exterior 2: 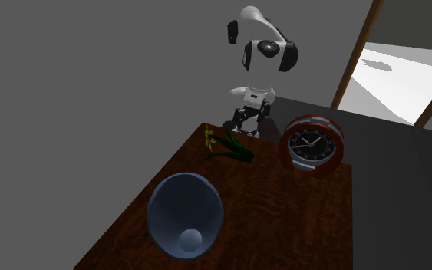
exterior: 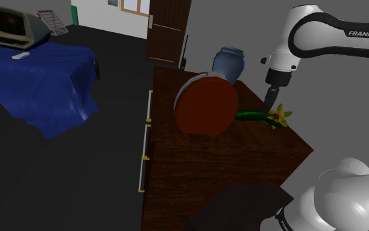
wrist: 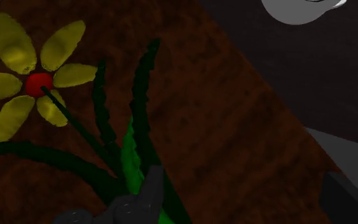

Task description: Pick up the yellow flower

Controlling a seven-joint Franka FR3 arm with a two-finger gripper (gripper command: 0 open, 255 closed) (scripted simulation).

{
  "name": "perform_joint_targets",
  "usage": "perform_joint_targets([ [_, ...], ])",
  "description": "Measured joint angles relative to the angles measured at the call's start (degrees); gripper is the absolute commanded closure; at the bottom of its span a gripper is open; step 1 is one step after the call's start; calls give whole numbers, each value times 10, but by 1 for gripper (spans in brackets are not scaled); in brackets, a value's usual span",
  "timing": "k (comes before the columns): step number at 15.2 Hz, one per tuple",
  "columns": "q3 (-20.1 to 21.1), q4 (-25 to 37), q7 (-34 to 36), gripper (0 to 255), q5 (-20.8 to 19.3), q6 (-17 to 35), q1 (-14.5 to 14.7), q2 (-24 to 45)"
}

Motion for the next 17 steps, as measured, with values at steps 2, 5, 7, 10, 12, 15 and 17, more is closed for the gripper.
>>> perform_joint_targets([
  [2,-26,6,-54,0,-24,28,3,27],
  [5,-55,26,-125,0,-49,64,13,70],
  [7,-64,33,-148,0,-55,82,17,91],
  [10,-71,19,-154,0,-60,106,17,99],
  [12,-73,8,-153,0,-61,122,17,105],
  [15,-76,-9,-151,255,-63,142,16,108],
  [17,-76,-10,-151,255,-64,144,16,108],
])
